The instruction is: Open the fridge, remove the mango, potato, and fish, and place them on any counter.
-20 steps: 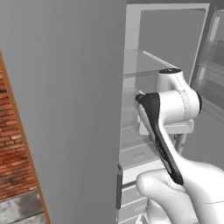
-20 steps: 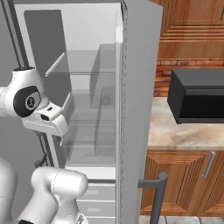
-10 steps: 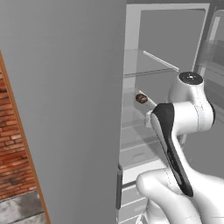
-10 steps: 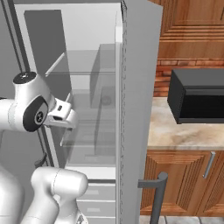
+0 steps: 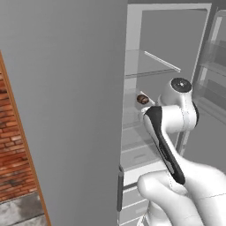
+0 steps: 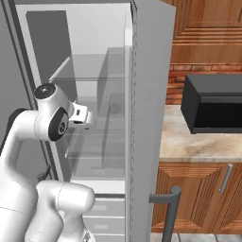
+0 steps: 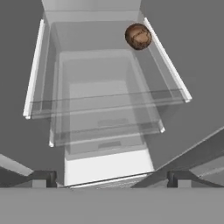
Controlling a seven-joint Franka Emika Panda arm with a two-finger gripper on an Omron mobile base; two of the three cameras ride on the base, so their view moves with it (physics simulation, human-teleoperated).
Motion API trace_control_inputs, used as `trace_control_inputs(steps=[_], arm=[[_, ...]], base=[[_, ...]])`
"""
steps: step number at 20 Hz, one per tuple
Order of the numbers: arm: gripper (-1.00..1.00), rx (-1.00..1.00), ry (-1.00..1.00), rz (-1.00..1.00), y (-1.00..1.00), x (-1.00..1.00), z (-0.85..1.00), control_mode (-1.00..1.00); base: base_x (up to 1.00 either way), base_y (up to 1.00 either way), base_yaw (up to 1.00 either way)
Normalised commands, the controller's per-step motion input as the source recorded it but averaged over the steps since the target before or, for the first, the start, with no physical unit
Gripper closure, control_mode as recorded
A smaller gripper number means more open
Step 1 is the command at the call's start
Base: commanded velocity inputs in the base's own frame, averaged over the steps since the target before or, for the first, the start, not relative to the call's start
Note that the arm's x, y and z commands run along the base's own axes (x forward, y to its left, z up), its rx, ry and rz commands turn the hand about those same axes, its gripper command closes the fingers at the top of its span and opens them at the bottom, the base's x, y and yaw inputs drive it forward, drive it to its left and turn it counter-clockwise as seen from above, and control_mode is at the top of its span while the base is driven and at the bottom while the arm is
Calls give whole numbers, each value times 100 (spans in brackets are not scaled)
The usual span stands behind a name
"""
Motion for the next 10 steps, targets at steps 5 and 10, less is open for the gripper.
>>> trace_control_inputs(steps=[5,10], arm=[[-100,-9,0,0,-3,69,0,-100],[-100,-9,-8,0,-20,54,0,-100]], base=[[0,0,0],[0,0,0]])
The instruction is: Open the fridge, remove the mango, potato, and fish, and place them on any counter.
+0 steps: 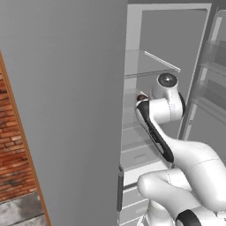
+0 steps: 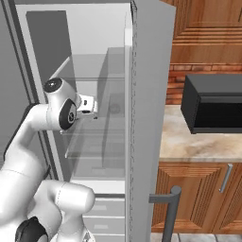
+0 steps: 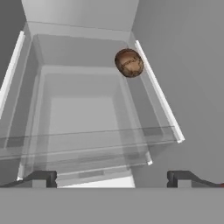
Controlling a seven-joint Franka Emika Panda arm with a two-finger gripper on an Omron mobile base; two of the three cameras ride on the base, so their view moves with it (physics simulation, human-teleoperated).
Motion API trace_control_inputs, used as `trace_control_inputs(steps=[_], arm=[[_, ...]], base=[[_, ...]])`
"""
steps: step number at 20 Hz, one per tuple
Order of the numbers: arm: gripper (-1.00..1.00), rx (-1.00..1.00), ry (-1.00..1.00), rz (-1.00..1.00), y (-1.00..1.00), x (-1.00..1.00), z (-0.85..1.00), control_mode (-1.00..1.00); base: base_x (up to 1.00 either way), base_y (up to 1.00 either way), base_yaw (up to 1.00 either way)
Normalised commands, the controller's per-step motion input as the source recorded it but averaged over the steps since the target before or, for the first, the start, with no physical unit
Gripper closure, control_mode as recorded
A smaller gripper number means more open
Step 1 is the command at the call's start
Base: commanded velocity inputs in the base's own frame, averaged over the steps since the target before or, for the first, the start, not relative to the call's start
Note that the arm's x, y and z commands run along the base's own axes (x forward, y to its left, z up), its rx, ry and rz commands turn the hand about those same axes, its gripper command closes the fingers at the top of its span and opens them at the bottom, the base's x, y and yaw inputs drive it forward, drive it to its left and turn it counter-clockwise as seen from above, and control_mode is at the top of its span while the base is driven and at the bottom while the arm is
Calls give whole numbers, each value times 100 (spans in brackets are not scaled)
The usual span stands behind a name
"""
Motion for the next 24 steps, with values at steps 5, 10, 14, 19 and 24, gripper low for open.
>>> trace_control_inputs(steps=[5,10,14,19,24], arm=[[-100,-1,-15,7,-25,52,-14,-100],[-100,-1,-20,8,-2,47,-17,-100],[-100,-5,-12,2,-8,33,-3,-100],[-100,-8,-3,0,-11,23,0,-100],[-100,-3,0,0,-4,31,0,-100]], base=[[0,0,0],[0,0,0],[0,0,0],[0,0,0],[0,0,0]])
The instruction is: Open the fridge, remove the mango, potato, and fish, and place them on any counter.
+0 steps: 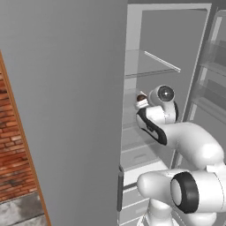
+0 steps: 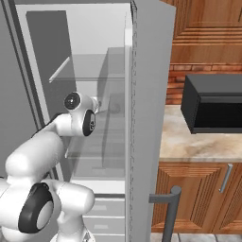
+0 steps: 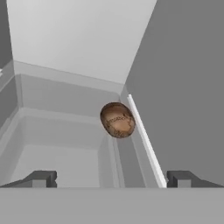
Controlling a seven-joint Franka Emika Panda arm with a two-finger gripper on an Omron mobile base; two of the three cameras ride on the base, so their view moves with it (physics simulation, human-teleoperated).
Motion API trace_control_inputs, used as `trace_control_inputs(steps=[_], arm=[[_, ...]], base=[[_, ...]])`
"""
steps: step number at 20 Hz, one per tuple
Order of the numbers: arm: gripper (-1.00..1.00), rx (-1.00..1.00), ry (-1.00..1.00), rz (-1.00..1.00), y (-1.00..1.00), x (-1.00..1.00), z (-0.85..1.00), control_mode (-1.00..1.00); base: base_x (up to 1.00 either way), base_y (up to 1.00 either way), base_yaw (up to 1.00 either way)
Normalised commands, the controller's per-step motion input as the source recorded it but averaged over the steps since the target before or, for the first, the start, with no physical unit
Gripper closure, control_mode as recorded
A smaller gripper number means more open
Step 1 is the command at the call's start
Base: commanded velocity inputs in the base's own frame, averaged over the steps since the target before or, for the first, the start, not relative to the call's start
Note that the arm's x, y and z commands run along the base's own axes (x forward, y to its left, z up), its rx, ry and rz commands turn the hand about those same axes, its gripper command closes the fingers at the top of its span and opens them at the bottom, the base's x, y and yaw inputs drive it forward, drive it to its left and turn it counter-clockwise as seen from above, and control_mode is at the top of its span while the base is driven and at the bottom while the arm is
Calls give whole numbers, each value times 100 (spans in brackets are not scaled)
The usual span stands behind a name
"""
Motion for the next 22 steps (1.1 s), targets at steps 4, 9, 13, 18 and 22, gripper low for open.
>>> trace_control_inputs(steps=[4,9,13,18,22], arm=[[-100,0,1,0,0,39,0,-100],[-100,0,0,0,-2,35,-10,-100],[-100,0,0,0,-4,29,-22,-100],[-100,0,0,0,-5,27,-19,-100],[-100,0,0,0,-10,23,-8,-100]], base=[[0,0,0],[0,0,0],[0,0,0],[0,0,0],[0,0,0]])
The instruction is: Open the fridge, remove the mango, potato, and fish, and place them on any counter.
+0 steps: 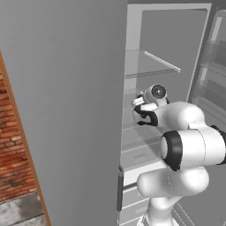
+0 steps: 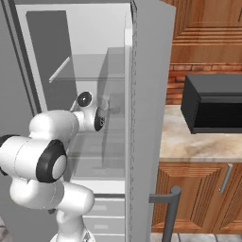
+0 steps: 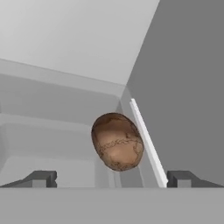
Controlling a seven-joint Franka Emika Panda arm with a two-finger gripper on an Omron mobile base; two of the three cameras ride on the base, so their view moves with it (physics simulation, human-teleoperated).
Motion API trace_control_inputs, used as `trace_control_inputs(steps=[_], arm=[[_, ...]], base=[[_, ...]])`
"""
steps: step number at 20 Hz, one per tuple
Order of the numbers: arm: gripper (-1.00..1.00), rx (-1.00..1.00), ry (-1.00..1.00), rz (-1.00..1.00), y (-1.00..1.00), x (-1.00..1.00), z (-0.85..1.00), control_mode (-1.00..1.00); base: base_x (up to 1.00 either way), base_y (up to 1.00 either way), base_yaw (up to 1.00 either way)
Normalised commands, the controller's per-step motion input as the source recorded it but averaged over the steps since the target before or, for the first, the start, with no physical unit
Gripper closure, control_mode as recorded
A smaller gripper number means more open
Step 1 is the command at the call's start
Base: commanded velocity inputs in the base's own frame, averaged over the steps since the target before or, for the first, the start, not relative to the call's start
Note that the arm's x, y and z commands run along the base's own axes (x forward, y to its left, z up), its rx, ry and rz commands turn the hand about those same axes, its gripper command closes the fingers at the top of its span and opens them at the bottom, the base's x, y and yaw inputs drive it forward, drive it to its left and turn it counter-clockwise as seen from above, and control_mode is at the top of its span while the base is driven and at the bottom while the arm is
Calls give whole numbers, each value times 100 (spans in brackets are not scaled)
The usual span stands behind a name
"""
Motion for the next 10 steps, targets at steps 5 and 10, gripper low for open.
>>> trace_control_inputs(steps=[5,10], arm=[[-100,0,0,0,-8,31,-6,-100],[-100,0,0,0,-9,28,-9,-100]], base=[[0,0,0],[0,0,0]])
